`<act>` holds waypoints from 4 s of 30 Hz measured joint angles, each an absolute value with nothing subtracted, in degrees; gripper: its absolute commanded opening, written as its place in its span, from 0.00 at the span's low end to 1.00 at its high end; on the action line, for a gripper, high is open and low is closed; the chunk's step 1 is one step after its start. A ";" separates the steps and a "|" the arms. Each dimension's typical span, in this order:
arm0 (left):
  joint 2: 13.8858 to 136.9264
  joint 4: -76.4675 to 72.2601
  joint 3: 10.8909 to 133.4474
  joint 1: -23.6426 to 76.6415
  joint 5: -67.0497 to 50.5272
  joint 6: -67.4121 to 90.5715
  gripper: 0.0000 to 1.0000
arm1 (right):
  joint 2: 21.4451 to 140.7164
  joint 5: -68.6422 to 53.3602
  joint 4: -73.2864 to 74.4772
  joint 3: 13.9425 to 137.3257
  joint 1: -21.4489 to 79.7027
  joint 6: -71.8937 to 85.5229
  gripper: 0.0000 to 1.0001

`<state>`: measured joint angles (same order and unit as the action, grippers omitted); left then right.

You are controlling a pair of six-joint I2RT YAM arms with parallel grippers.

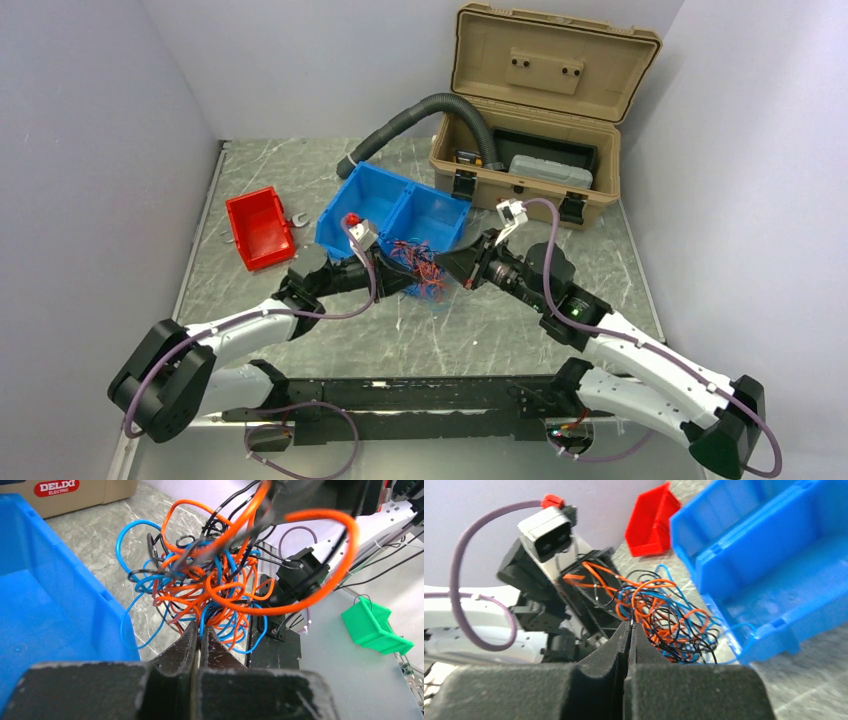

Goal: Untangle the cables

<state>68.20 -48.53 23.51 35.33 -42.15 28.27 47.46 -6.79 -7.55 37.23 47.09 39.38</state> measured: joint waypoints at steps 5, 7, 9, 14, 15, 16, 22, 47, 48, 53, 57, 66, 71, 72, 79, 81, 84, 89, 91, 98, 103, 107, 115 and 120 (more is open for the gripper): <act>66.06 -43.99 23.51 35.33 -38.24 26.55 0.00 | 44.01 9.61 5.45 39.94 47.44 38.17 0.00; 64.97 -41.50 23.62 35.33 -35.79 25.65 0.00 | 43.07 21.98 14.81 42.98 47.46 40.03 0.00; 64.23 -39.29 23.83 35.33 -32.86 24.77 0.00 | 42.37 33.58 23.38 45.74 47.24 42.81 0.00; 63.57 -35.14 24.05 35.33 -27.35 23.59 0.00 | 40.34 54.68 42.94 49.80 45.17 49.52 0.00; 63.57 -34.68 24.10 35.33 -26.87 23.42 0.00 | 39.99 56.51 44.84 50.00 44.84 49.89 0.00; 63.57 -34.24 24.12 35.31 -26.30 23.31 0.00 | 39.42 57.91 46.24 50.00 44.51 49.89 0.00; 63.59 -32.93 24.14 35.22 -25.15 23.11 0.00 | 35.16 56.18 44.14 47.62 44.27 43.18 0.40; 64.55 -35.73 24.40 35.05 -33.08 21.98 0.00 | 62.61 8.69 25.04 38.59 31.57 26.46 0.82; 64.55 -35.75 24.40 35.05 -33.19 21.96 0.00 | 63.51 7.40 24.29 38.33 31.55 26.26 0.81; 64.55 -35.77 24.40 35.05 -33.74 21.93 0.00 | 70.70 0.69 19.73 37.43 31.59 25.47 0.73; 64.55 -35.79 24.40 35.03 -34.11 21.91 0.00 | 76.27 -2.28 16.75 37.06 31.59 25.56 0.50; 64.34 -36.77 24.40 35.00 -34.96 21.63 0.59 | 68.42 -5.04 13.76 33.21 31.59 25.39 0.00; 63.57 -38.28 24.40 35.00 -35.75 21.85 0.99 | 55.22 -7.09 14.04 34.06 31.59 23.44 0.00; 63.57 -38.63 24.40 35.00 -36.07 22.06 0.99 | 53.74 -8.19 14.20 34.70 31.59 23.11 0.00; 64.73 -41.01 24.40 35.03 -38.79 22.98 0.99 | 49.47 -16.19 13.30 37.34 31.59 24.88 0.00; 65.54 -41.69 24.40 35.03 -39.40 23.53 0.99 | 48.82 -18.48 12.23 37.34 31.59 26.41 0.00; 66.30 -42.63 24.40 35.03 -40.53 24.27 0.99 | 48.29 -21.93 9.65 37.34 31.59 29.10 0.00; 67.51 -44.42 24.40 35.03 -42.61 25.69 0.99 | 48.53 -26.24 5.19 37.34 31.81 33.69 0.00; 68.20 -44.97 24.47 35.03 -43.27 26.28 1.00 | 48.69 -27.09 2.87 37.32 32.29 35.38 0.00; 69.95 -45.01 26.04 35.64 -44.34 27.16 0.52 | 51.96 -26.83 -3.75 37.32 39.44 38.59 0.00; 70.35 -44.29 26.39 35.73 -44.91 27.31 0.00 | 54.24 -23.49 -2.39 37.95 42.22 38.30 0.00; 69.34 -39.62 26.74 35.73 -41.34 24.95 0.00 | 50.52 -11.73 6.61 40.91 42.48 36.36 0.00; 66.92 -35.90 27.53 36.05 -37.65 22.55 0.00 | 40.75 34.06 33.34 53.54 42.52 39.24 0.00; 67.55 -35.16 28.12 36.12 -37.74 22.13 0.07 | 39.86 53.17 46.70 57.19 42.30 43.99 0.10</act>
